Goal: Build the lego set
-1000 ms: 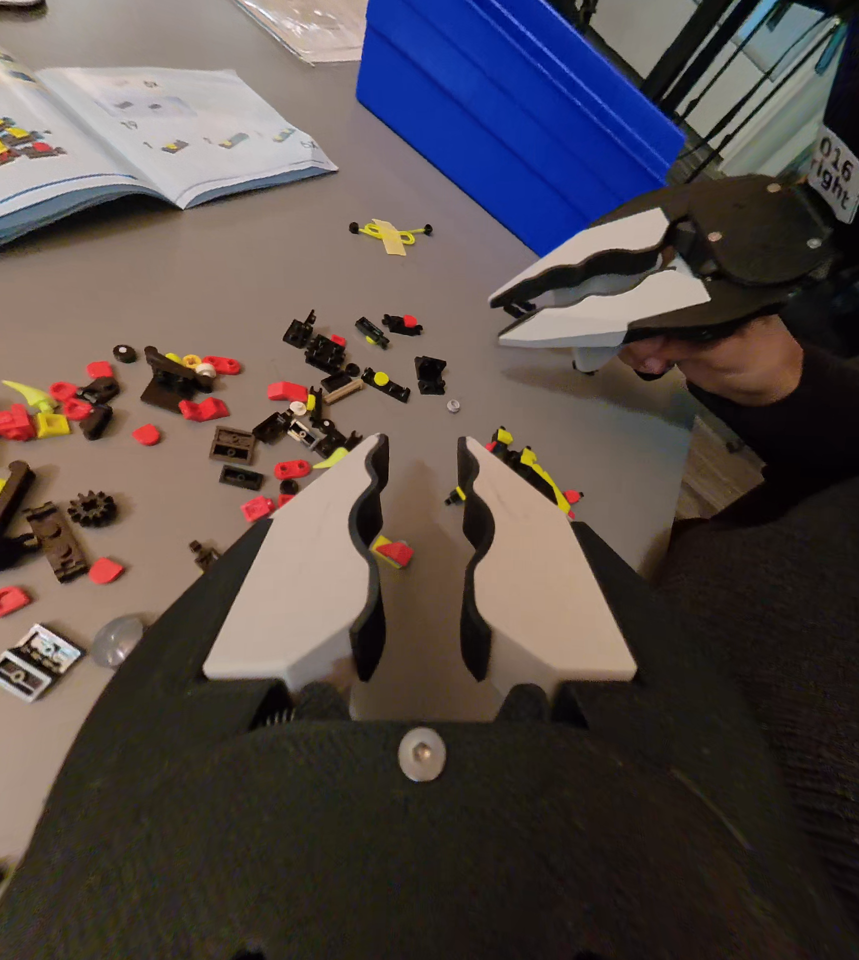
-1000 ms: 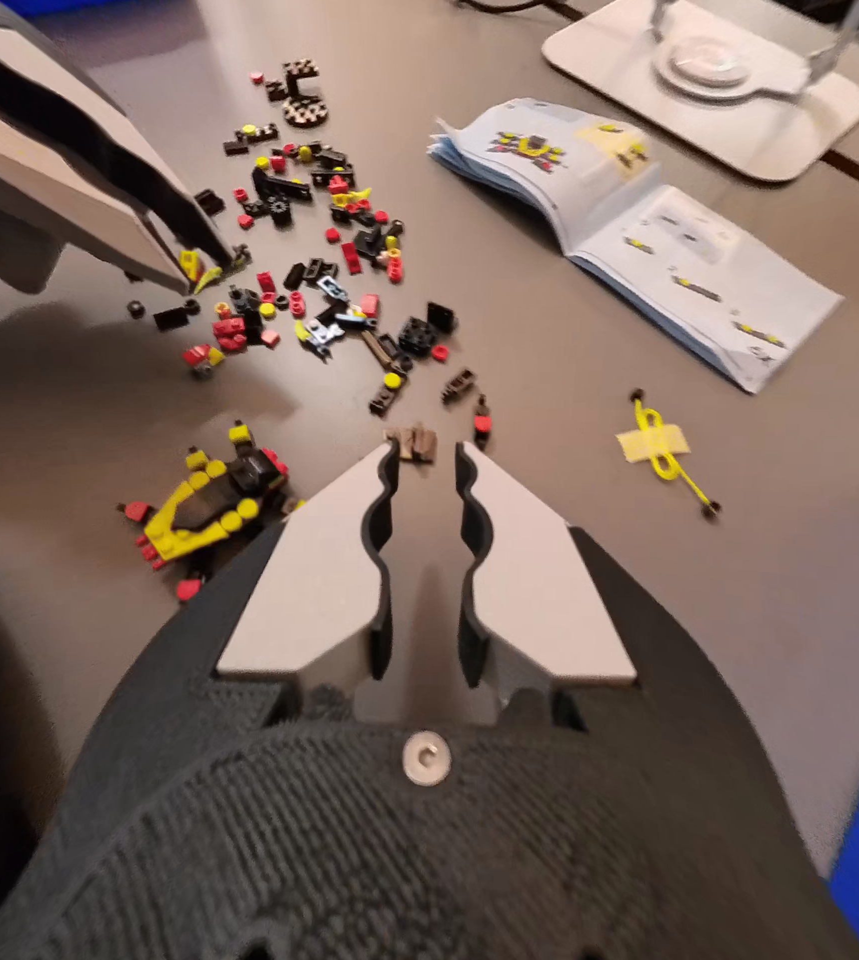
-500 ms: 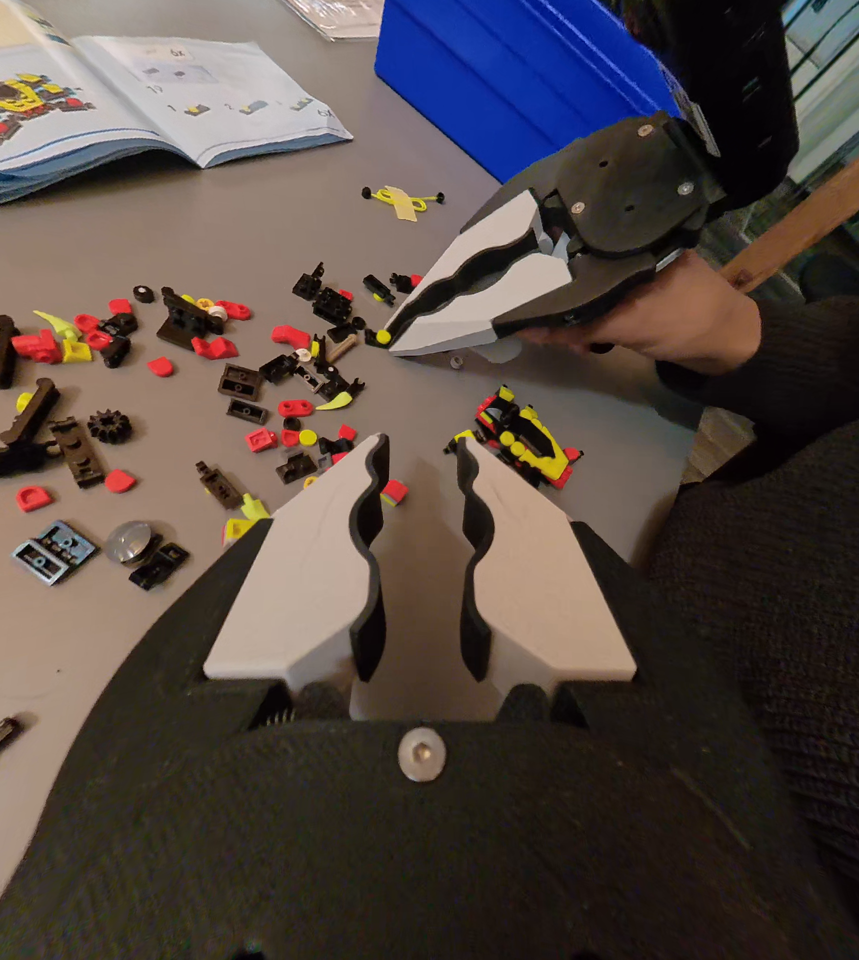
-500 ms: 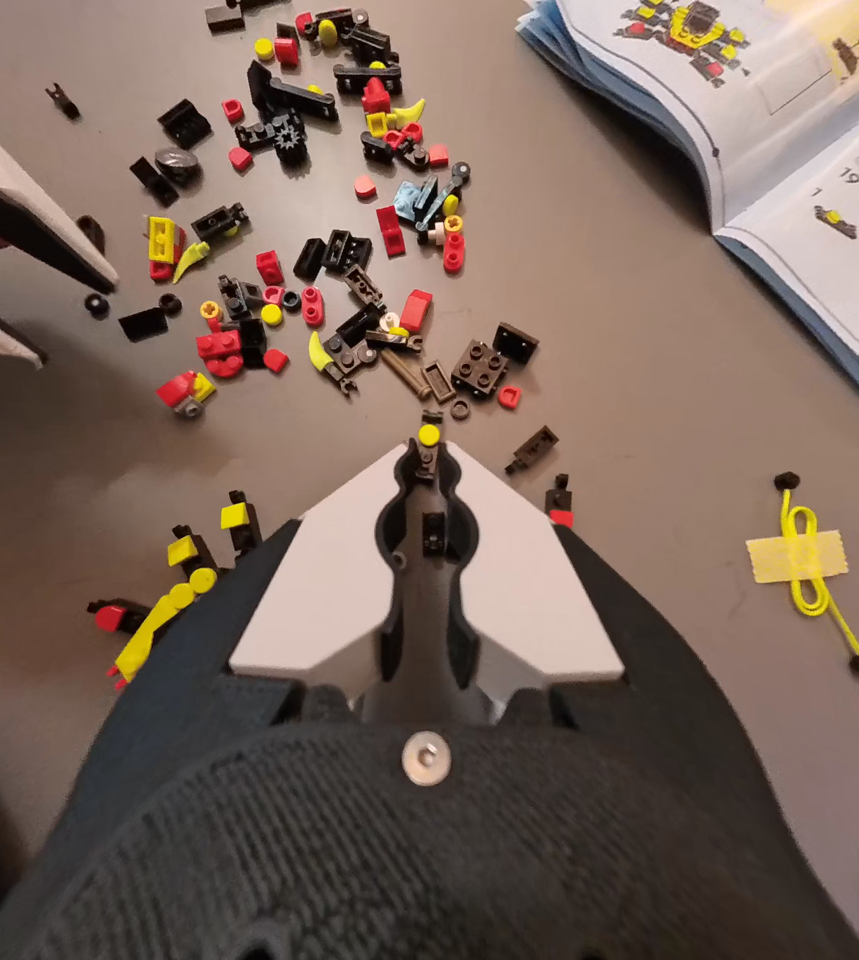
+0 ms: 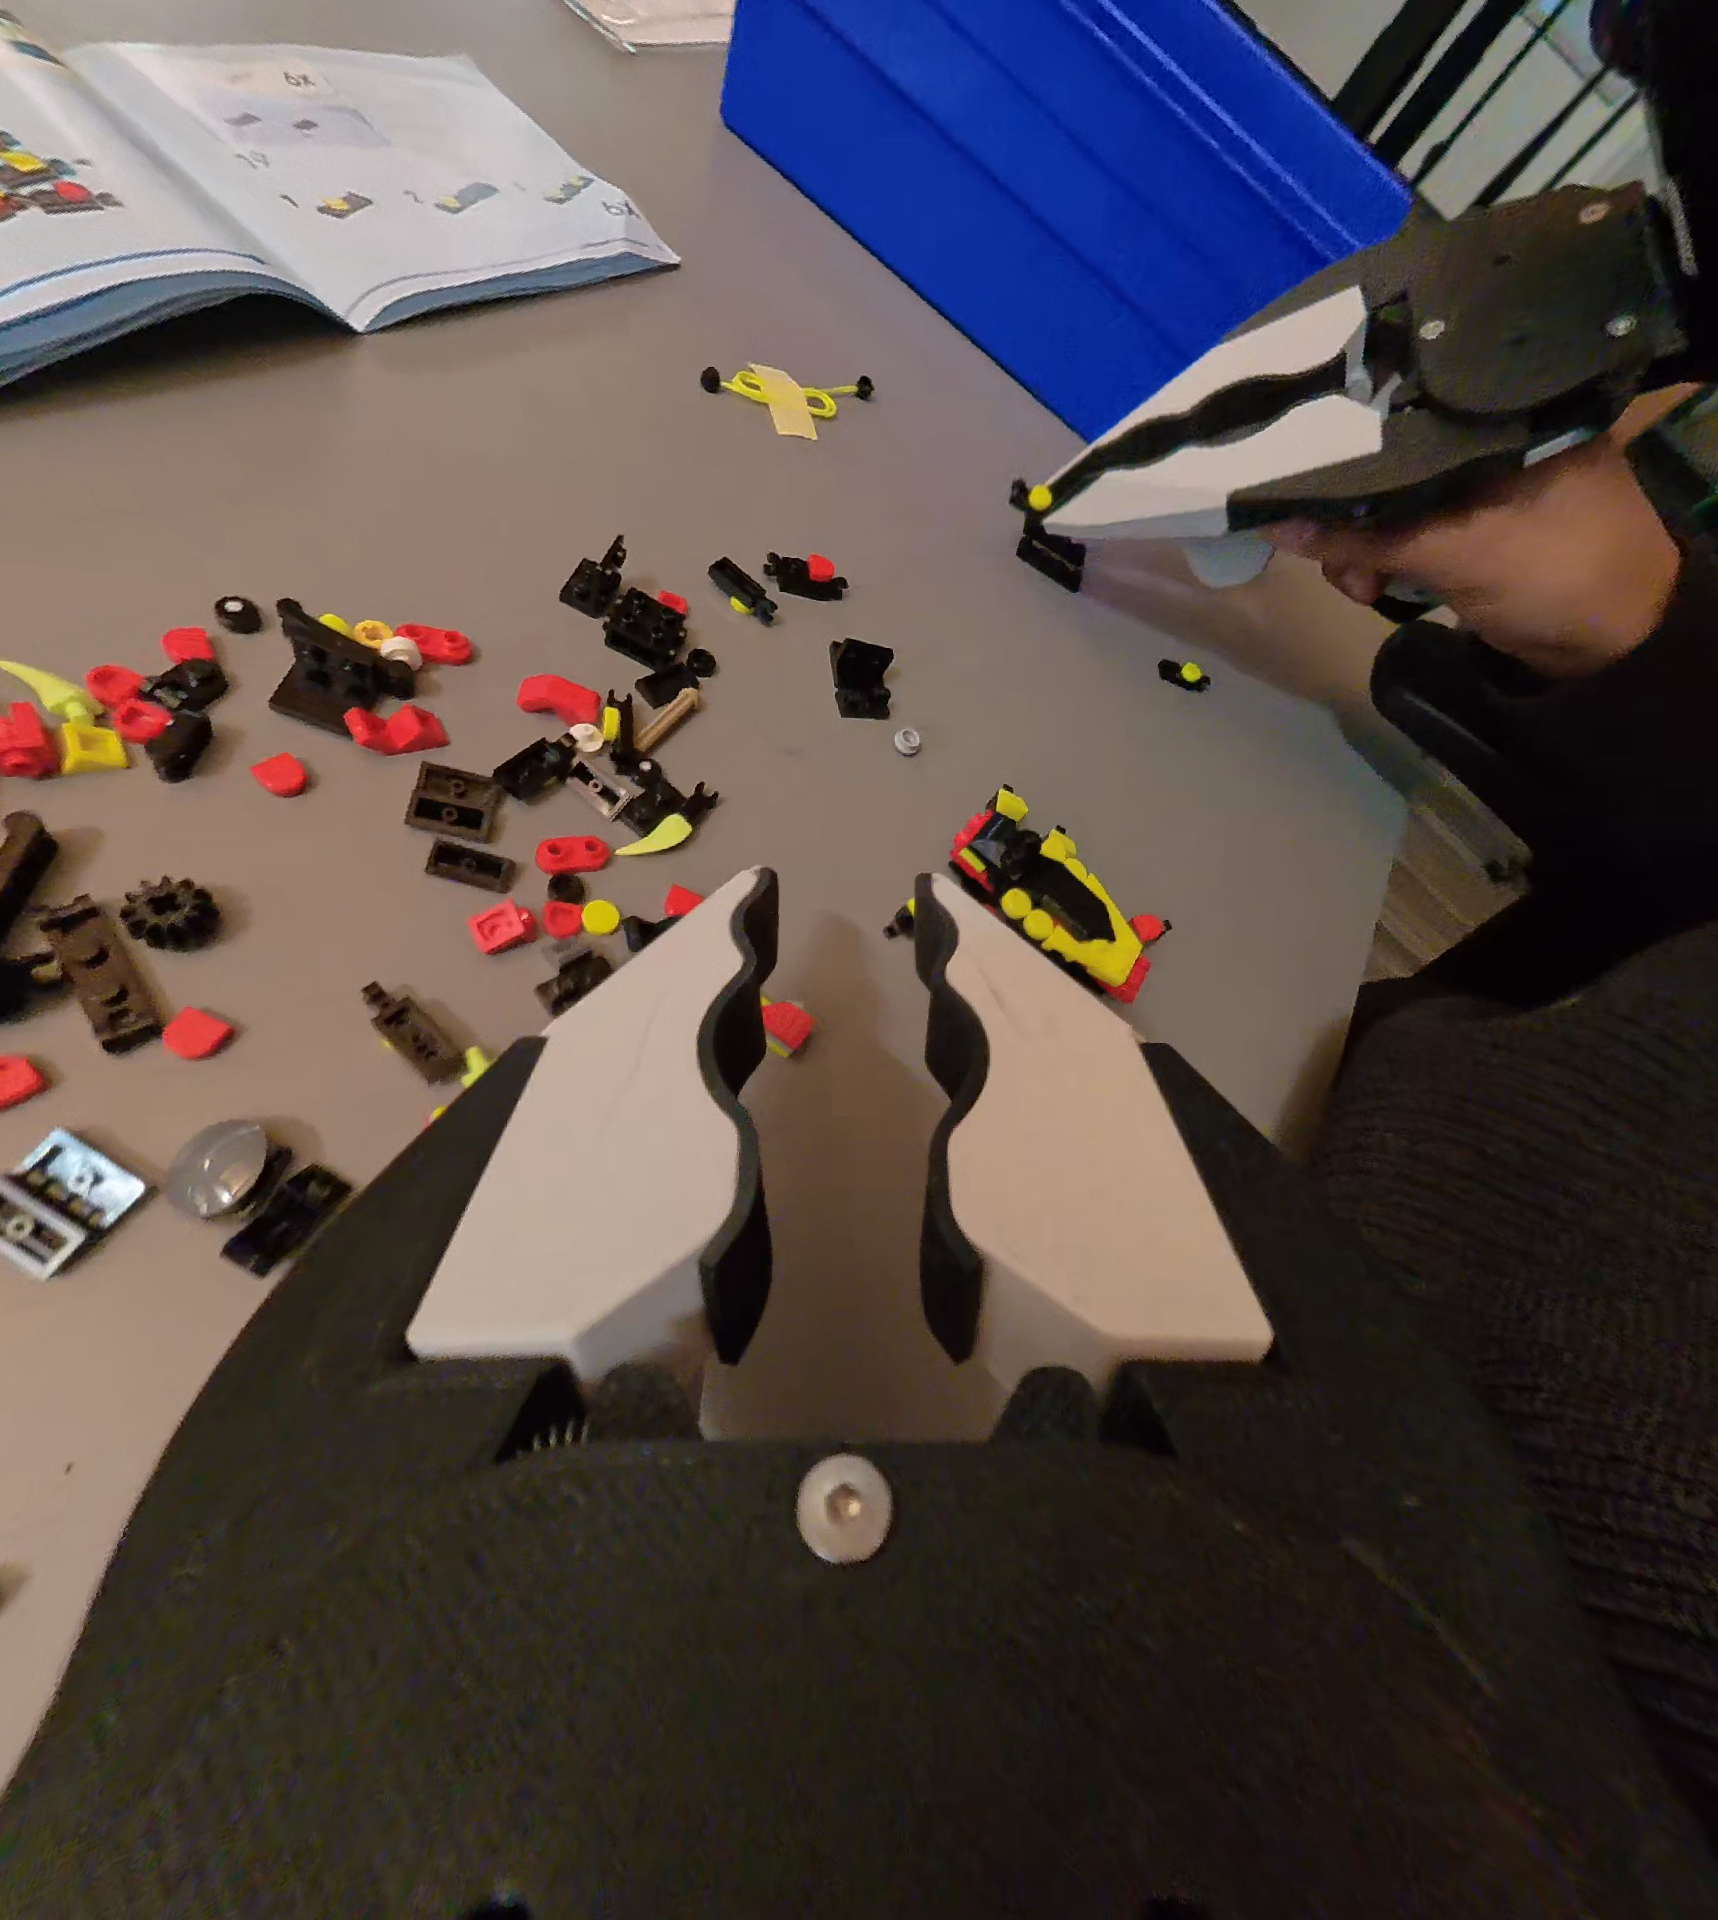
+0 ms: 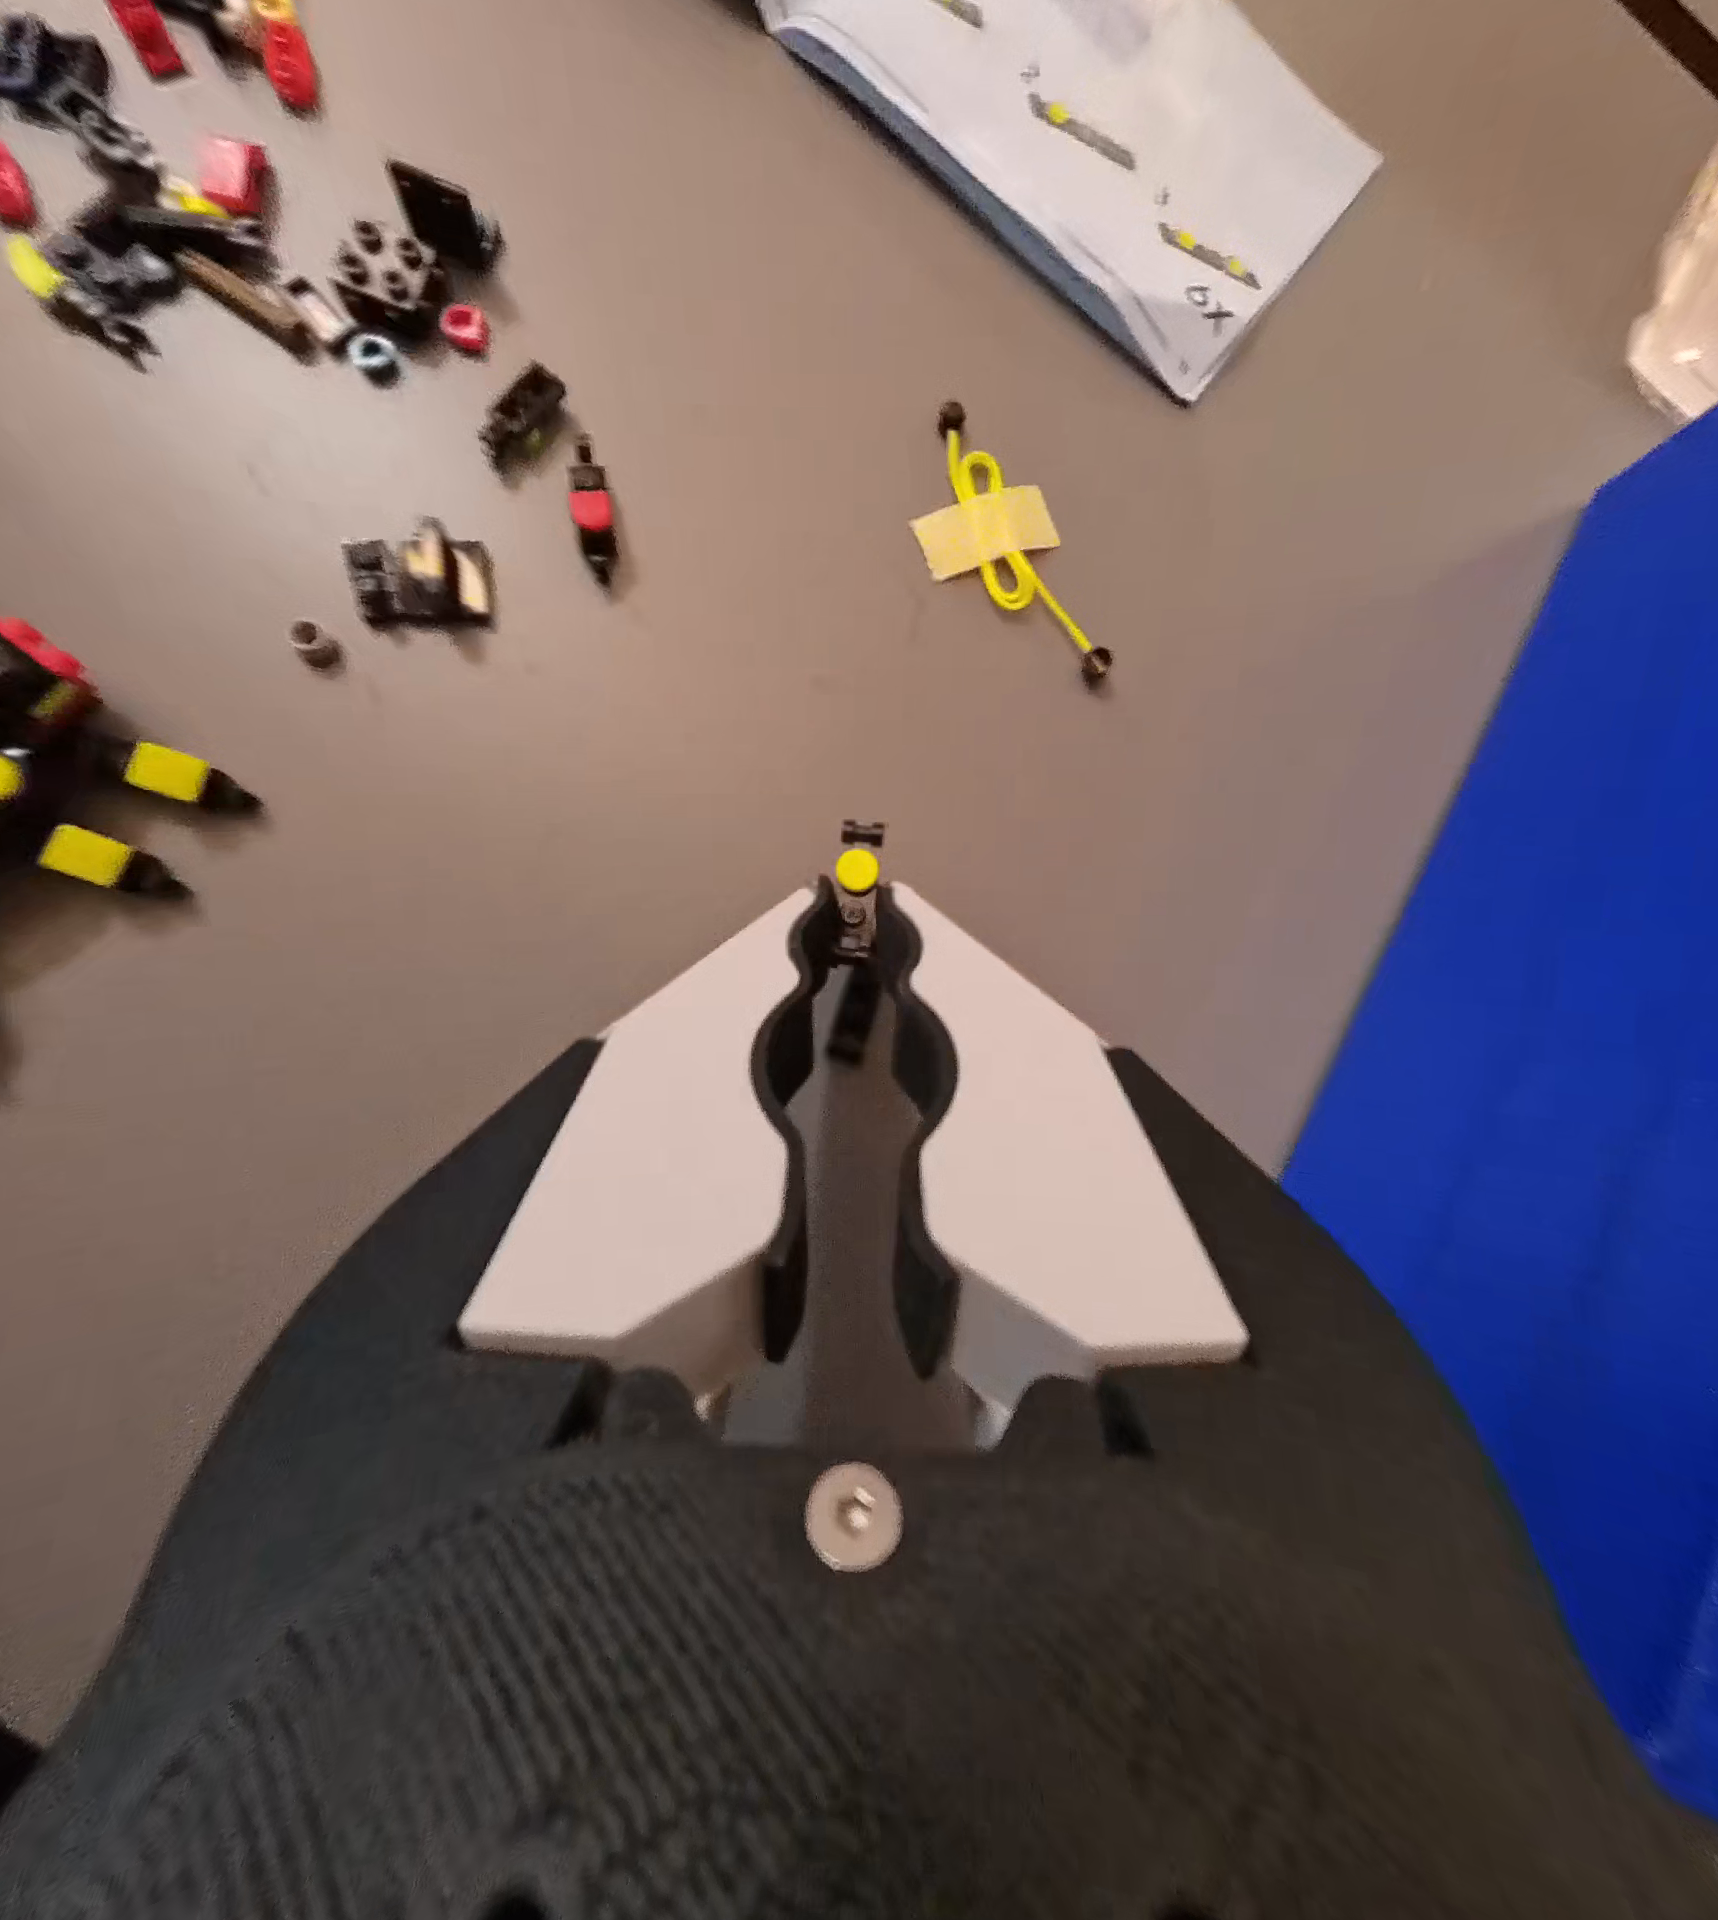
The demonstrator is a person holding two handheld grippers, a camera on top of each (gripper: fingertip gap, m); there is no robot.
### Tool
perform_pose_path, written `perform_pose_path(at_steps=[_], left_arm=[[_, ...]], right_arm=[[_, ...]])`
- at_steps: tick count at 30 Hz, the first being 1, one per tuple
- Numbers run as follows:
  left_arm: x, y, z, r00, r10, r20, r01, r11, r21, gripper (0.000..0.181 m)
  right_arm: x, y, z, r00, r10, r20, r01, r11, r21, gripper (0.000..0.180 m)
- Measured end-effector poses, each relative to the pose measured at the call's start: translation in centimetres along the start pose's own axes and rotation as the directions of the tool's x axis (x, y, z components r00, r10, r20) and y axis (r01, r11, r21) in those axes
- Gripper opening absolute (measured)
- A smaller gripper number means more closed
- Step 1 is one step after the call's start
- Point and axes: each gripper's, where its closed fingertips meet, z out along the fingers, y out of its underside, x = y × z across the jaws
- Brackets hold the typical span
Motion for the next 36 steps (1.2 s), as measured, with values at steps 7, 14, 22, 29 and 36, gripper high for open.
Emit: perform_pose_path(at_steps=[7, 14, 22, 29, 36], left_arm=[[0.7, -0.3, 1.5, 0.999, 0.034, -0.042, -0.036, 0.999, -0.034, 0.024], [0.7, -0.4, 2.1, 0.997, 0.03, -0.065, -0.033, 0.998, -0.045, 0.025], [0.3, -0.5, 2.0, 0.998, 0.018, -0.052, -0.02, 0.999, -0.041, 0.025], [-0.3, -1.0, 1.4, 0.999, 0.011, -0.03, -0.011, 1.0, -0.009, 0.023], [-5.2, -1.5, -1.0, 0.969, 0.07, 0.238, -0.072, 0.997, -0.002, 0.019]], right_arm=[[-2.9, 1.0, 0.1, 0.976, 0.17, 0.139, -0.167, 0.985, -0.035, 0.006], [-1.9, 2.3, 0.3, 0.969, 0.225, 0.1, -0.22, 0.974, -0.061, 0.006], [-0.9, 1.0, -0.2, 0.974, 0.208, 0.095, -0.212, 0.977, 0.029, 0.017], [-0.7, -2.9, -2.7, 0.964, 0.19, 0.186, -0.237, 0.93, 0.279, 0.008], [-4.2, -3.9, -1.4, 0.927, 0.156, 0.342, -0.249, 0.936, 0.249, 0.01]])
